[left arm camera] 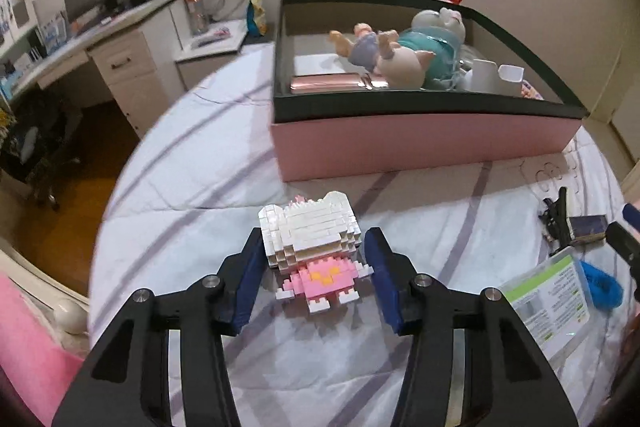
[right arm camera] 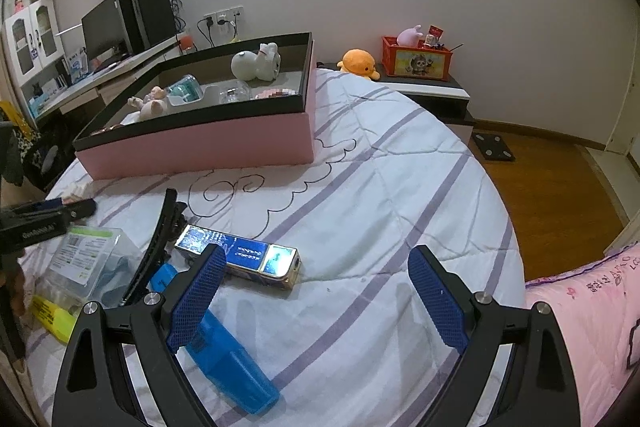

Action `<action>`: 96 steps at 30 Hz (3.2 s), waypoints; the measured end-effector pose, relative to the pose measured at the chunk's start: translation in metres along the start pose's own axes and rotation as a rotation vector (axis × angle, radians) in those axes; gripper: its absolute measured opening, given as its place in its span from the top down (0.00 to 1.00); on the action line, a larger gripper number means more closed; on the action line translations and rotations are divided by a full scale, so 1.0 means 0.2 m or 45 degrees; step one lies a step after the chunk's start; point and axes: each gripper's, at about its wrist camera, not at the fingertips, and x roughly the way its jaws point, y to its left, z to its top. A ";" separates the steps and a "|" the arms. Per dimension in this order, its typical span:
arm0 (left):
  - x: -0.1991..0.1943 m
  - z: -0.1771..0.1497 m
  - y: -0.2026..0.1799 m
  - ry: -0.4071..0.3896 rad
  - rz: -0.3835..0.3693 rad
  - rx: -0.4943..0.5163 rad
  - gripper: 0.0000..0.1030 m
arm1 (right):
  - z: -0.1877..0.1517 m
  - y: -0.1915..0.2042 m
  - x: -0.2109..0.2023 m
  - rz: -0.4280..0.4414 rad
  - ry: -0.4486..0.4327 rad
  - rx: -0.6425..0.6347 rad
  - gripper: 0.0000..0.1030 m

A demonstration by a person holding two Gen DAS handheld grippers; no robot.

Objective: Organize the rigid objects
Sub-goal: 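Grasp the white-pink block figure with the left tool while the right tool grasps the blue package, then carry block figure and blue package into the pink box and release both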

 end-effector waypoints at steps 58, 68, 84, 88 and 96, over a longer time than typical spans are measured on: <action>-0.80 0.02 -0.13 -0.602 -0.098 0.030 0.51 | 0.27 0.35 -0.46 0.213 -0.375 -0.134 0.80; -0.89 0.14 -0.13 -0.734 -0.013 0.086 0.51 | 0.35 0.39 -0.50 0.240 -0.441 -0.150 0.80; -0.58 0.44 -0.11 -0.677 0.070 0.133 0.50 | 0.57 0.45 -0.21 0.270 -0.374 -0.201 0.80; -0.38 0.53 -0.11 -0.583 0.072 0.153 0.50 | 0.61 0.44 -0.04 0.260 -0.283 -0.208 0.80; 0.01 0.58 -0.16 -0.377 0.066 0.184 0.50 | 0.59 0.40 0.31 0.199 -0.075 -0.202 0.80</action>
